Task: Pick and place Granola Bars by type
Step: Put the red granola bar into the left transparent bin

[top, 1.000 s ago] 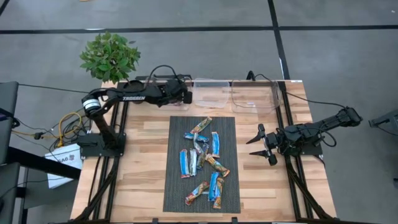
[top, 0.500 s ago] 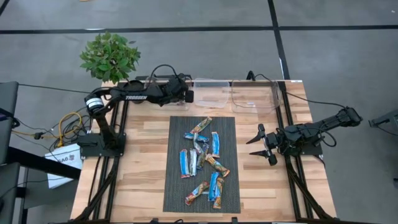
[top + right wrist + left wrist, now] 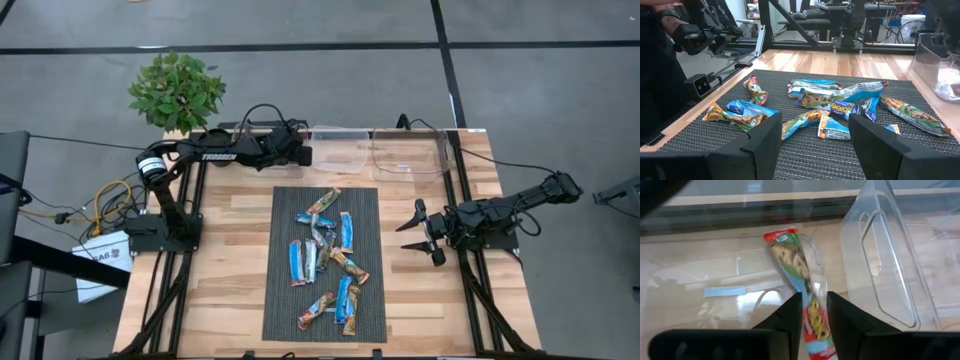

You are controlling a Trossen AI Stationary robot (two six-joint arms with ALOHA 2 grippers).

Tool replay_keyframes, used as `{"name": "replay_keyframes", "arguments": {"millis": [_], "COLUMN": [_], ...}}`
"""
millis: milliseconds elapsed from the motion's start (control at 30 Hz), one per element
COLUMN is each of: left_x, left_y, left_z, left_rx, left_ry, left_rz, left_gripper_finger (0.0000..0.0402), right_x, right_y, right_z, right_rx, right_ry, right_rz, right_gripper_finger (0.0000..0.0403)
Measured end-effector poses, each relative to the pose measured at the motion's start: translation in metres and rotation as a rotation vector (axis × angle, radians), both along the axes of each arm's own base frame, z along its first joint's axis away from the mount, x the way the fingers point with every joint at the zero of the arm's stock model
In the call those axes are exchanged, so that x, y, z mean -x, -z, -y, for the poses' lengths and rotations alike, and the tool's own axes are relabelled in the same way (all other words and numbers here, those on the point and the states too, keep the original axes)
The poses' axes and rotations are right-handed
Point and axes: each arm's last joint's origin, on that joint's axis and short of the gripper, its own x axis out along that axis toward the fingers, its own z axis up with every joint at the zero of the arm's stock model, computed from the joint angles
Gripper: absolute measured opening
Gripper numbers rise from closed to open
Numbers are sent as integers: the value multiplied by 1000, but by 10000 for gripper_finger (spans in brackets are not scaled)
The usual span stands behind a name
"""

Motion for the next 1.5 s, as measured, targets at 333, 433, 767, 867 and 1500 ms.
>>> {"name": "replay_keyframes", "arguments": {"millis": [333,433,767,867,1500], "left_x": [0,0,-1,3,52], "left_y": [0,-1,-28,-44,-145], "left_z": [-1,-1,-1,1,28], "left_rx": [-10,-30,-147,-199,-464], "left_ry": [1,5,109,125,189], "left_rz": [-9,-19,43,60,231], "left_gripper_finger": [96,96,96,96,96], "right_x": [0,0,0,0,0], "right_y": [0,0,0,0,0], "right_z": [0,0,0,0,0], "right_rx": [0,0,0,0,0], "right_ry": [0,0,0,0,0], "right_rz": [0,0,0,0,0], "right_gripper_finger": [221,221,221,221,221]}}
